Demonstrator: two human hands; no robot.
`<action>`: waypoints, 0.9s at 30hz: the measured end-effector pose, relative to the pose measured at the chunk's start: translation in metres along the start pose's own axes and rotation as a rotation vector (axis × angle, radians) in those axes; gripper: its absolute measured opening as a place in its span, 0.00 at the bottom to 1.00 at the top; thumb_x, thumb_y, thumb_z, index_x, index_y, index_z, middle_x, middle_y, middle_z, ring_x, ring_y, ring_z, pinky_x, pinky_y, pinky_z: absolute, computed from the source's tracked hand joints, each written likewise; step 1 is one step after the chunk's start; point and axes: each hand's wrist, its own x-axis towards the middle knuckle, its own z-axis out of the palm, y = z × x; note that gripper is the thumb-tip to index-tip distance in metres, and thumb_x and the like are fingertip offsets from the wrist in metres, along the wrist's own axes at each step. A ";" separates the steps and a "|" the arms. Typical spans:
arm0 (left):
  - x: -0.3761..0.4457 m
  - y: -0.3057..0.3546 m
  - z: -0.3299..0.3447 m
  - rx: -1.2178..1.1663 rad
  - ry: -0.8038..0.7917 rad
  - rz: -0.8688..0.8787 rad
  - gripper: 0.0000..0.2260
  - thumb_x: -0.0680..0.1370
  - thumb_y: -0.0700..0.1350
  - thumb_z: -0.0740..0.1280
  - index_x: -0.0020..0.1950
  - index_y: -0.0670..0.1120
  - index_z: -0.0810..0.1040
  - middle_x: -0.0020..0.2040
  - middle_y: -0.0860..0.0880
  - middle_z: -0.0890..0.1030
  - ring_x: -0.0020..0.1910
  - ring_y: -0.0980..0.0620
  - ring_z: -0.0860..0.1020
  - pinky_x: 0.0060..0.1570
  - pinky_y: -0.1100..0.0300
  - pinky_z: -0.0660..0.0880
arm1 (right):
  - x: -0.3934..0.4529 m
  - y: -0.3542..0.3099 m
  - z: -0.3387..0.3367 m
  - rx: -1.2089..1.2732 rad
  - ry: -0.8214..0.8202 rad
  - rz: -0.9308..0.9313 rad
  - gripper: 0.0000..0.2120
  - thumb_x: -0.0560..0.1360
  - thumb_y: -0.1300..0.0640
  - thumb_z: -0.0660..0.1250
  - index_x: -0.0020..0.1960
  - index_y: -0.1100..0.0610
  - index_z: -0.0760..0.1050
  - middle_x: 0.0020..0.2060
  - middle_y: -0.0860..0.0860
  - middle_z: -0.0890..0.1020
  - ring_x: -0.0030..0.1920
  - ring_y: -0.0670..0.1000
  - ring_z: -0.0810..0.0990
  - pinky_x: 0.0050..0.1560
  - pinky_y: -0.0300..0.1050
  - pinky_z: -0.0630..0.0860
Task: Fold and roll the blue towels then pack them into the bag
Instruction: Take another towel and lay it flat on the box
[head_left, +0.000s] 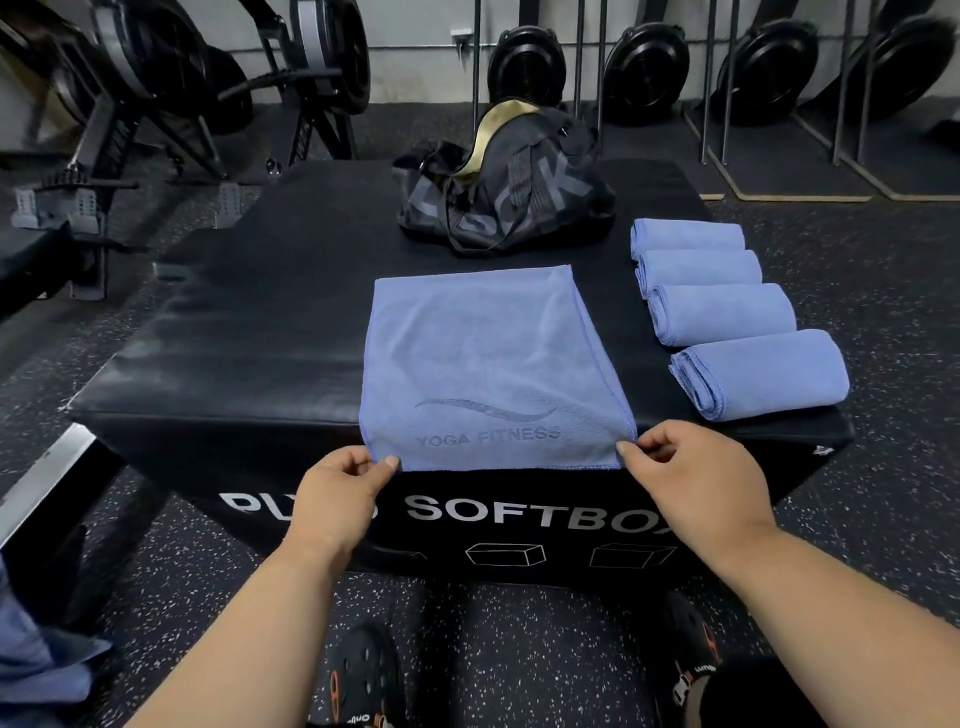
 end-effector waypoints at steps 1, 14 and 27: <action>0.001 0.000 0.000 0.015 -0.006 0.002 0.08 0.78 0.47 0.76 0.47 0.43 0.85 0.38 0.48 0.77 0.38 0.50 0.71 0.40 0.56 0.70 | 0.000 -0.001 0.000 0.004 -0.001 0.002 0.11 0.75 0.40 0.74 0.39 0.45 0.80 0.36 0.39 0.83 0.41 0.40 0.80 0.45 0.46 0.77; -0.021 0.015 -0.002 -0.171 -0.165 0.052 0.10 0.84 0.50 0.68 0.56 0.44 0.81 0.53 0.45 0.88 0.56 0.52 0.86 0.60 0.53 0.78 | 0.001 0.004 0.009 0.271 -0.048 0.053 0.11 0.76 0.49 0.73 0.37 0.50 0.80 0.31 0.44 0.81 0.31 0.44 0.77 0.36 0.43 0.72; -0.055 0.033 -0.017 -0.348 -0.015 0.155 0.12 0.83 0.47 0.70 0.64 0.45 0.74 0.46 0.49 0.87 0.46 0.53 0.83 0.48 0.53 0.80 | -0.010 0.001 -0.013 1.209 -0.379 0.434 0.06 0.83 0.62 0.67 0.49 0.54 0.74 0.35 0.50 0.84 0.33 0.46 0.83 0.34 0.38 0.82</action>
